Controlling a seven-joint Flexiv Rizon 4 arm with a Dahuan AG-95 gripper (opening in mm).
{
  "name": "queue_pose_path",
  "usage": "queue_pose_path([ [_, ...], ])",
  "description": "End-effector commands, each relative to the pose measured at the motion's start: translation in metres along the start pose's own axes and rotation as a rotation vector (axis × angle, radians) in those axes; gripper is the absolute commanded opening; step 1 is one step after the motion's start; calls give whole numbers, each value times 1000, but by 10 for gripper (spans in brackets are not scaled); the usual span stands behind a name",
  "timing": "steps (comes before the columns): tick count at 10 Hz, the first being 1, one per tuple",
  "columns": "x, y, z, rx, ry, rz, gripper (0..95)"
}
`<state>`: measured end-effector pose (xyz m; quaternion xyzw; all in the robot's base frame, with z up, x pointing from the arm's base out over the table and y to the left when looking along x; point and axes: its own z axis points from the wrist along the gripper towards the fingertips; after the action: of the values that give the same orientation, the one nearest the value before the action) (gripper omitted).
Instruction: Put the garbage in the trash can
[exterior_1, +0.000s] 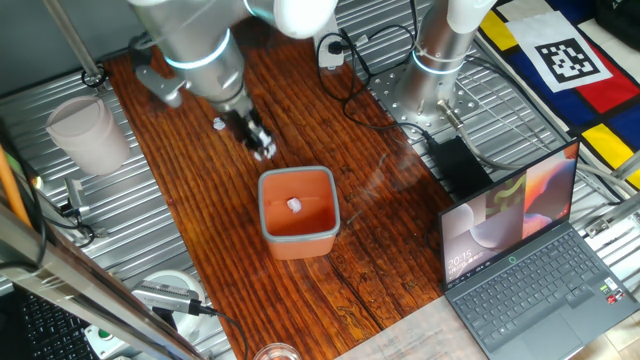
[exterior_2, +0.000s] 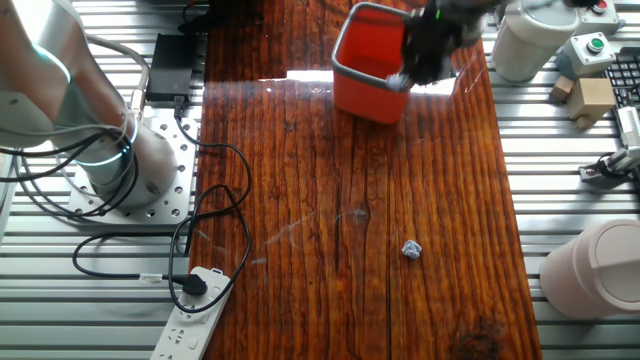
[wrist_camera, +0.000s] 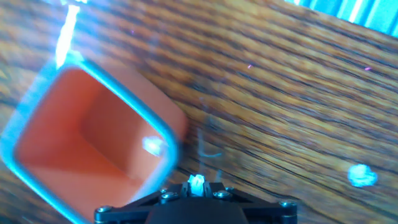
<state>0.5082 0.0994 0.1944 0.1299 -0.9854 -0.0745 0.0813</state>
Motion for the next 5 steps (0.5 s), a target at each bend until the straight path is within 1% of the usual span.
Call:
queue_pose_path([
  [1,-18,29,14,-85,-47,115,0],
  [3,-25,40,26,-89,-70,140,0],
  [4,-27,42,30,-91,-79,116,0],
  [5,-29,41,32,-74,-83,56,190],
])
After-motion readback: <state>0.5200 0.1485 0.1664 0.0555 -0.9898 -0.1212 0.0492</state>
